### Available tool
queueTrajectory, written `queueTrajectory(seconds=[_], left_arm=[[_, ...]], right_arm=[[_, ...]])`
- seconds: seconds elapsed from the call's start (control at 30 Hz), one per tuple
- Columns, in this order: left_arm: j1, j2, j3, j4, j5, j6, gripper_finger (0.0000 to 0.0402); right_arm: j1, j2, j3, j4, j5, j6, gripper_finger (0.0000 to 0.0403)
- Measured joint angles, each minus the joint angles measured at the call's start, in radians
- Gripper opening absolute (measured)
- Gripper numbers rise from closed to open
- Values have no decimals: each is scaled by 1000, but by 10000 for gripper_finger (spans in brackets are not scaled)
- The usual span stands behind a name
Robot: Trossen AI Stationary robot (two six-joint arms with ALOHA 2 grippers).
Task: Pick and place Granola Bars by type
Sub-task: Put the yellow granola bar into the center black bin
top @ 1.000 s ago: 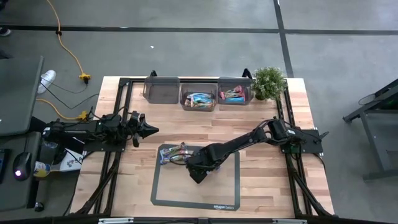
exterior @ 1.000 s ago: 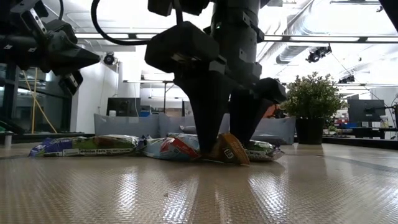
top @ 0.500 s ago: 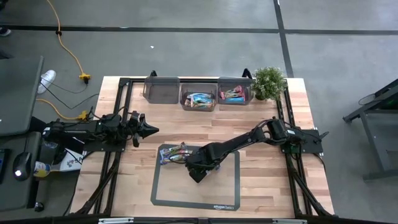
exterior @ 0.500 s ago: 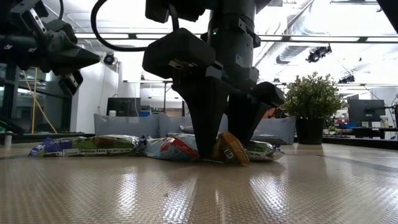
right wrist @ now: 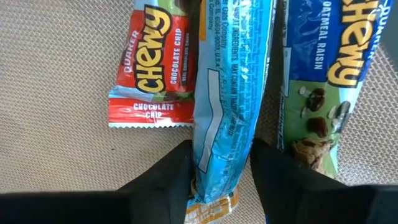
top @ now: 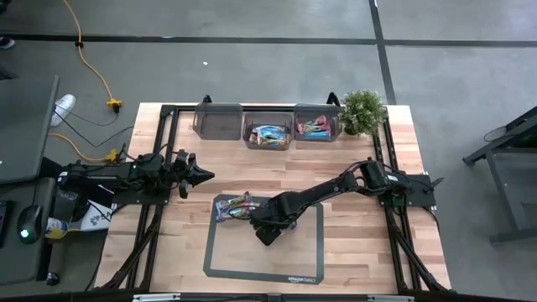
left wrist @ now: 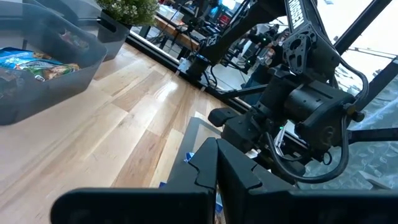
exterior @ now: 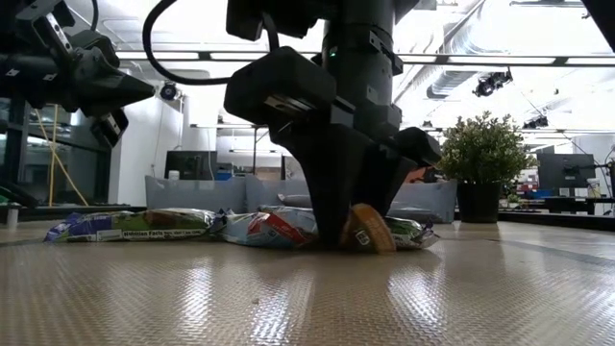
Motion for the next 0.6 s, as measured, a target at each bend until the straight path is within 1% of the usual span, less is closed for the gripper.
queueTrajectory(seconds=[0.27,0.5,0.6], left_arm=[[0,0,0,0,0,0,1],[0,0,0,0,0,0,1],[0,0,0,0,0,0,1]], right_arm=[[-1,-7,-2,-1,-26,5,126],[-1,-33,-4,-3,-1,8,95],[-8,-35,-4,-6,-15,8,83]])
